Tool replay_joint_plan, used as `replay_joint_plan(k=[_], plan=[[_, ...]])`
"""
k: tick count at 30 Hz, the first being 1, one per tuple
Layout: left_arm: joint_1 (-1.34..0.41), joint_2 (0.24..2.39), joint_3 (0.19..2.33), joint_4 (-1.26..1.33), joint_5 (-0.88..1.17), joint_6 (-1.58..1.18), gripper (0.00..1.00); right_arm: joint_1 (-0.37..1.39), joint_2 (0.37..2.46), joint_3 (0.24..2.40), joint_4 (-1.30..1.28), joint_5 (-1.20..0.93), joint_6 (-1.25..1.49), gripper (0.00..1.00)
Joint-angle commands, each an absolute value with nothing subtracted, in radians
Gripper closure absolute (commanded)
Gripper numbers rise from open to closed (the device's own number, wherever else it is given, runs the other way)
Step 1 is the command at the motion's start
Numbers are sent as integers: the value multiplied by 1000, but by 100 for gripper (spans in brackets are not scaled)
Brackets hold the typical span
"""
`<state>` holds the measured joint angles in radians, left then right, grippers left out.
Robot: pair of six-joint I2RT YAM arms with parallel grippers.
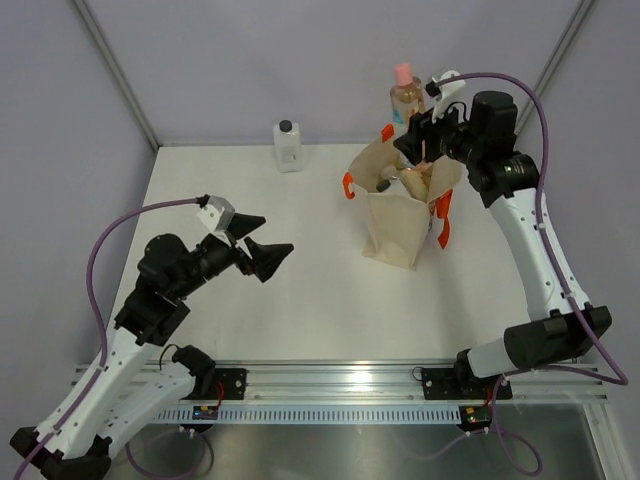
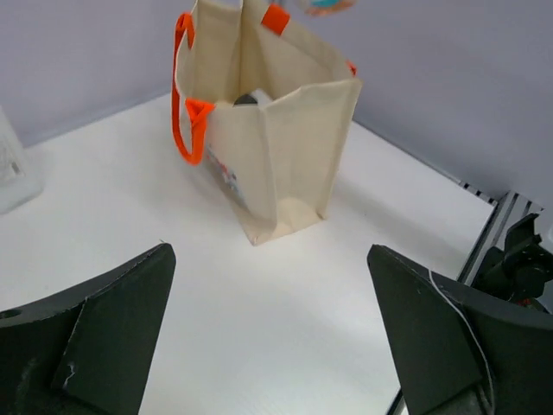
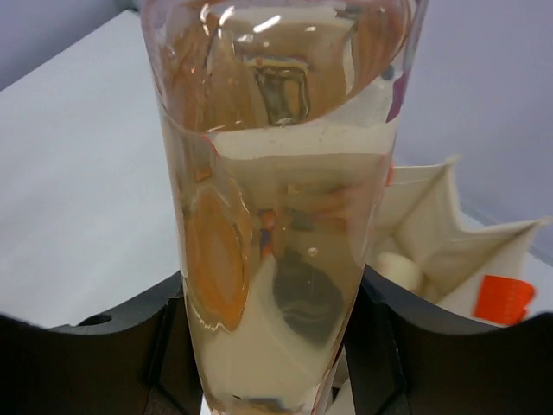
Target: Place the personal care products into the canvas bag
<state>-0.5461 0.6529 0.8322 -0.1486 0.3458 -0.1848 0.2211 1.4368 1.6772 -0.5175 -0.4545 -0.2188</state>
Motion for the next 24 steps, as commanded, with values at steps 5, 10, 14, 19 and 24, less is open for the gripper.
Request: replay_joint_plan(k=[5,10,14,19,24], plan=[[-542,577,753,-190,216,-201,1,207,1617,1665,-311,-137,-190,100],[-543,569,733,-209,160,-206,1,203,1640,1588,-327,-132,-155,100],[-541,609,735,-198,88,-235,1,189,1617,1548,-386,-185,-88,89],[-528,754,807,-175,-61,-281,1,184,1626,1607,-555,-305,-69,67],[-425,1058,985,-146,-6,-325,1,178,1646,1709,-737,-393,-112,25]])
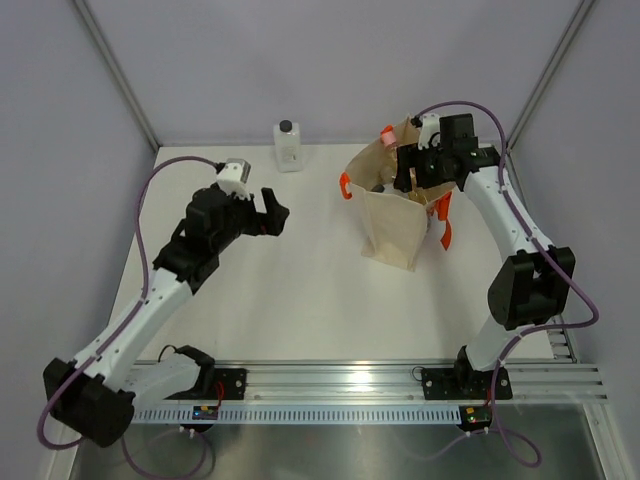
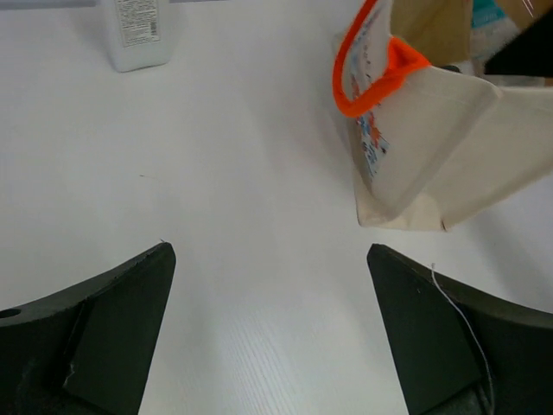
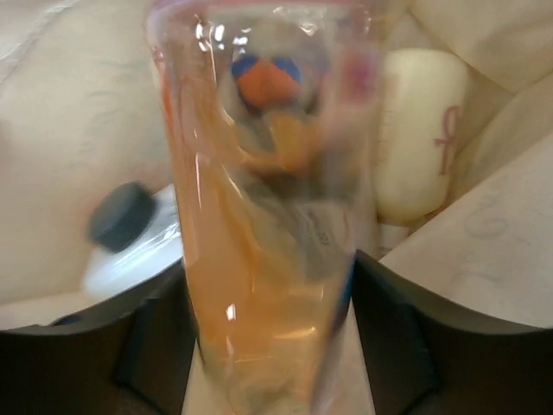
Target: Place the personal care products into the canvas bag
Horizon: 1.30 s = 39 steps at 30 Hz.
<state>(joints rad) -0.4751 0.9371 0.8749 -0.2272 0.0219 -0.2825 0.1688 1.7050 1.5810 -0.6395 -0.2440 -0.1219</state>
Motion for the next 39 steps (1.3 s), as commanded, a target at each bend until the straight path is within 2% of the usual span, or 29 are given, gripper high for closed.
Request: replay_joint_plan(k=[1,3,7,11,15,21,29,33,39], plan=[[-408,1106,1015,-143,45,-321,1,175,1646,1730,-767,-400,-126,16],[-364,1240,1108,-144,93,-284,1,157,1625,1778,-816,-446,-162,1],[-298,1398,1178,-52,210,-164,1,92,1557,1810,-847,-583,-215,1],[-235,1505,1141,173,362,-5,1,34,1487,1812,-893,-782,-285,1],[-170,1632,1150,316,498,168,1,28,1390,1671,-820,-888,-301,0],[-103,1914,1339,368,655,343,1,26,1325,1519,-801,-966,-420,1],[-41,2241,1731,397,727,351,4,25,1345,1479,-868,-1080,-610,1],[-28,2387,1986,382,857,290,6,26,1354,1459,-851,-1103,-621,1],[-28,2487,2043,523,977,192,7,26,1376,1454,-851,-1103,-604,0]])
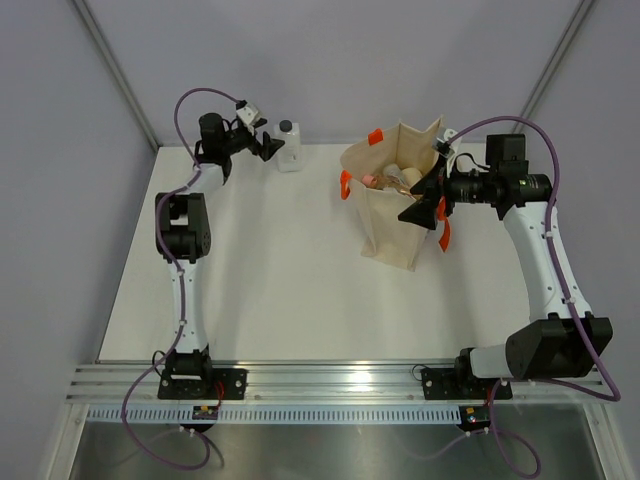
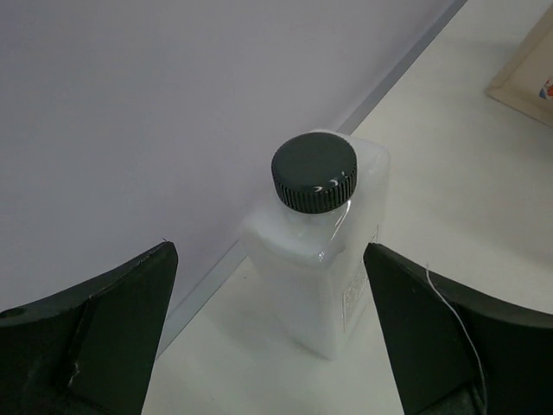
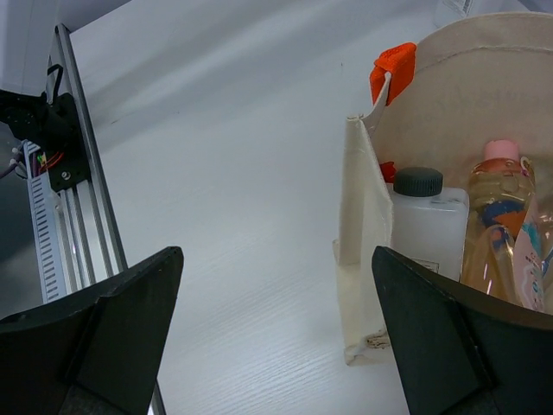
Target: Place the personal care products into the canvas bag
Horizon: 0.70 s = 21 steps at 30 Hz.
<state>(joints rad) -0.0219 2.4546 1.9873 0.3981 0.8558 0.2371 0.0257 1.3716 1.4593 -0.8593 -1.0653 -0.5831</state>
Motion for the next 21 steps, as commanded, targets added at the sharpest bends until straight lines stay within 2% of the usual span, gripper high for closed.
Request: replay_joint_plan(k=[1,8,14,18,21], plan=[[-31,2490,2048,517,977,193,7,25,1376,1457,-847,-1106,-597,1],[-52,2525,2080,515,982,160,7,25,1374,1468,-831,-1118,-565,1],[-97,2490,2033,497,1087,147,17,26,1358,1456,-834,-1109,-561,1],[-126,2352,1808,610,1078,143,20,25,1333,1427,-831,-1111,-561,0],[-140,2290,1714,601,1048,181,21,26,1322,1407,-830,-1114,-563,0]])
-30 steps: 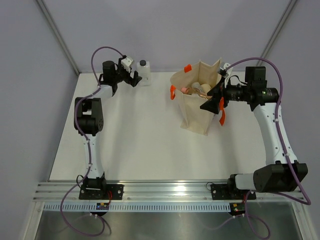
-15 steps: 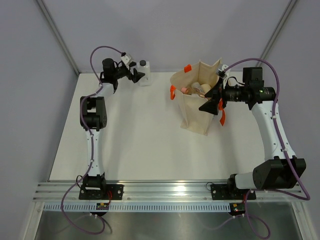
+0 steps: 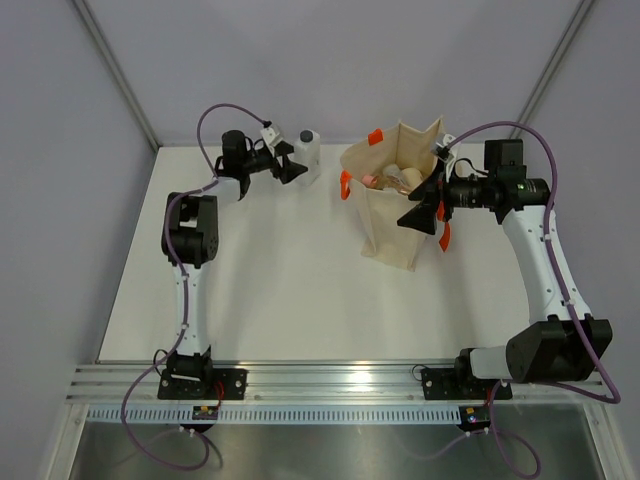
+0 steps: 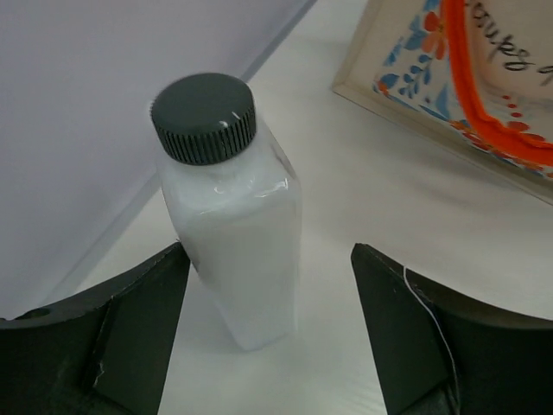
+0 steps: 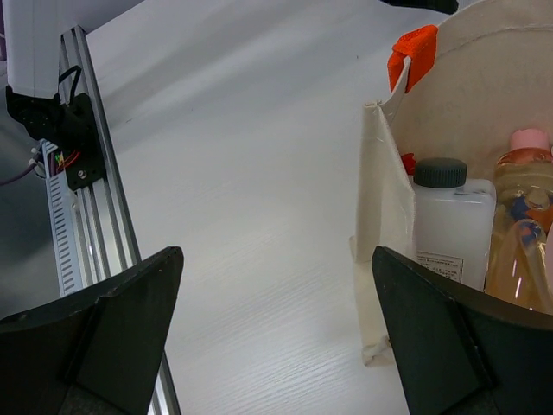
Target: Place the personal care products into the canvas bag
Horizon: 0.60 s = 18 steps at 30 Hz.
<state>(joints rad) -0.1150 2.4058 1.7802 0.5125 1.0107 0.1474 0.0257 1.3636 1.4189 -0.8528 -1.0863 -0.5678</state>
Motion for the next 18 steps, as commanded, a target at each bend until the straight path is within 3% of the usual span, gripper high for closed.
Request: replay_joint_plan(k=[1,9,18], plan=[[-143,2258,1663,600,1034,189,21,26,1322,1404,-825,-1115,-561,0],[-210,2227,1618,603,704,169,1,25,1324,1396,-818,-1123,-557,1],[-291,2218,1576,687,421,12,1,25,1330,1401,-808,-1115,-551,1]])
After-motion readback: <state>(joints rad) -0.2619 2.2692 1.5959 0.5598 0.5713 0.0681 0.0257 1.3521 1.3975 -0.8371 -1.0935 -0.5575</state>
